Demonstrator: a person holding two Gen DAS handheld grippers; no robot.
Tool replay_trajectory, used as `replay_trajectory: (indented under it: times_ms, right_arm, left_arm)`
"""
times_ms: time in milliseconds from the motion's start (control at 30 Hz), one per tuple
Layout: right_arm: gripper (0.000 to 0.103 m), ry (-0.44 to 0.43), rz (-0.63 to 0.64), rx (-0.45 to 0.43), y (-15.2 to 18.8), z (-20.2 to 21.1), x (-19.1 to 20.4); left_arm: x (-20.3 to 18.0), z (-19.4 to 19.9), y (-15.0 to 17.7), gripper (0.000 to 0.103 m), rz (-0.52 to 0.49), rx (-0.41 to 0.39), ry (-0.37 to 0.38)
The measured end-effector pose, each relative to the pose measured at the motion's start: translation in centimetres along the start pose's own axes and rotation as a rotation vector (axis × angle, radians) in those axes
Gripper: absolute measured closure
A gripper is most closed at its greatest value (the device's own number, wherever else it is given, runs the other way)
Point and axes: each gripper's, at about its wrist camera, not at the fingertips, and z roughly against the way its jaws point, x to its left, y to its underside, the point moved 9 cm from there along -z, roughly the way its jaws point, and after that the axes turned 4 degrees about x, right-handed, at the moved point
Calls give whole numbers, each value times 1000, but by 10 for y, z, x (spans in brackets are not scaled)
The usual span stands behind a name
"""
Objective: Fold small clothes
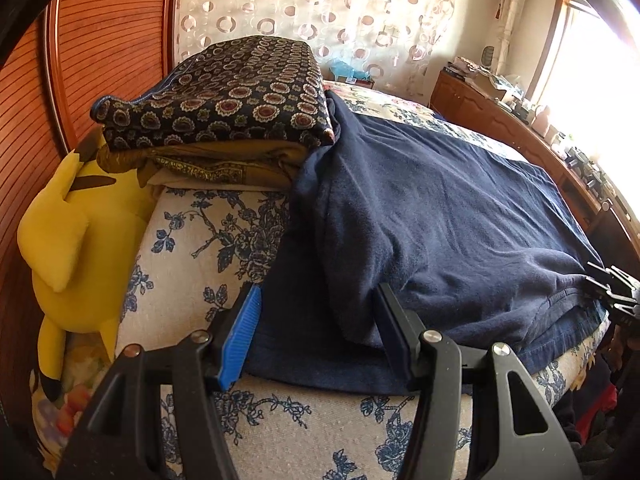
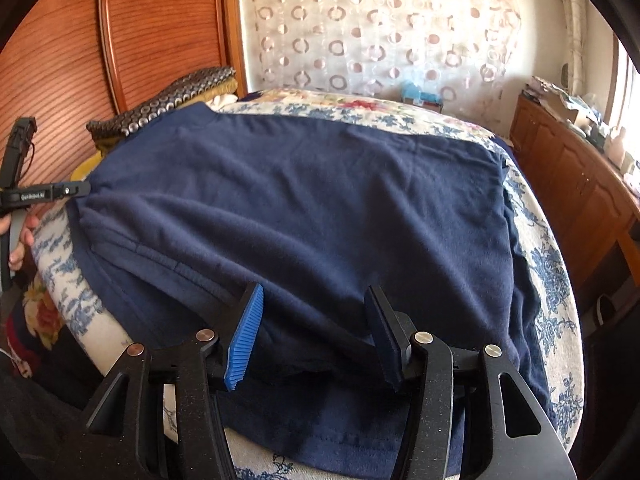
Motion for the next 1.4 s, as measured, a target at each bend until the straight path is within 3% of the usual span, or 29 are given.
replay_trajectory:
  times_ms: [333,600,733,800,833,867,933,1100,1233,1300,1400]
  right_arm:
    - [45,-12,-25,-7,12,-1,-9]
    - [43,-4,-25,-23,13,-2,-9]
    - [43,-4,-26,-25,13,-2,-9]
    - [43,-5,-27,-24,13,-2,-9]
    - [43,-6,-28,-24,13,-2,-9]
    - [43,-7,-31,-27,13,-1,-9]
    - [43,-7,-36,-32,13,-1,-10]
    - [43,-7,-69,-37,12,4,-18]
    - [43,-12,-104,-38,12,9,-27]
    - [43,-11,-98,-38,12,9,-27]
    - [43,-7,-87,-32,13,6,-25]
  left_arm:
    - [0,0,0,46,16,-14,-11]
    - [-2,-2,-3,47,13,-19,24]
    - [-2,-4,-7,61,5,-24,39]
    - [-5,-5,-9,80,-10,-25,45]
    - [-9,-7,-8,98,-13,-10,85]
    - [-13,-8,-8,99,-2,-1,118]
    - [-20,-6,-9,101,-30,-19,101]
    - [-50,13,-24,102,-82,-86,138]
    - [-52,24,-37,101,-103,-131,72]
    - [-40,20,-38,100,-98,-115,-4]
    - [-27,4,-31,88,-85,-34,-20]
